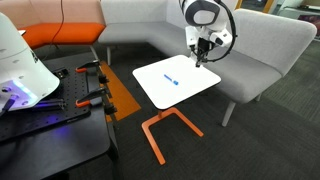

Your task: Pick the cup and move it down on the table

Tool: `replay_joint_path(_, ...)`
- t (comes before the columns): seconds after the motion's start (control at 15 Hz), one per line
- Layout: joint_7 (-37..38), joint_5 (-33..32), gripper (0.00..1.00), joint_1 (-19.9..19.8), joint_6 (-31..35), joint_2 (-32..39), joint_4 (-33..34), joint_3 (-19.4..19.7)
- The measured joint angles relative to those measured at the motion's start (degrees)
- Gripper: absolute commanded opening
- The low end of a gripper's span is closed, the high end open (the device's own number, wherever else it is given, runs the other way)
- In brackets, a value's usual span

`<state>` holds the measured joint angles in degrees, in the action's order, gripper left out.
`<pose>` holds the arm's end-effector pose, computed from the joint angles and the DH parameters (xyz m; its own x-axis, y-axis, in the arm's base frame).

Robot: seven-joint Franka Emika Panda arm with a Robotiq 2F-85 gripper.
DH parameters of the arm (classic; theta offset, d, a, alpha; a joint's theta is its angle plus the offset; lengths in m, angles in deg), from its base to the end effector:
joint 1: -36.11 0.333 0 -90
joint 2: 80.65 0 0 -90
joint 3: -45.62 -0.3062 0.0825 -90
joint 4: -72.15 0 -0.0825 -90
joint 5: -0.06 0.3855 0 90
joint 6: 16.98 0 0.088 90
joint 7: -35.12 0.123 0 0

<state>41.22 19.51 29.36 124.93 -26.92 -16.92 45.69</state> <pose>0.6763 -0.0786 0.0663 0.8813 -0.4684 -0.0635 -0.4712 -0.8602 -0.1947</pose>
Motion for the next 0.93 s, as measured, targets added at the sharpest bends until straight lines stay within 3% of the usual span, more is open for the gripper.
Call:
replay_joint_path(0.47, -0.05, -1.96, 0.03, 1.18, -0.06, -2.65, -3.21, 0.12)
replay_joint_path(0.73, -0.07, -3.07, 0.03, 2.20, -0.10, -13.06, -15.98, 0.37)
replay_joint_path(0.93, 0.92, -5.33, 0.03, 3.41, -0.11, -23.25, -28.48, 2.70)
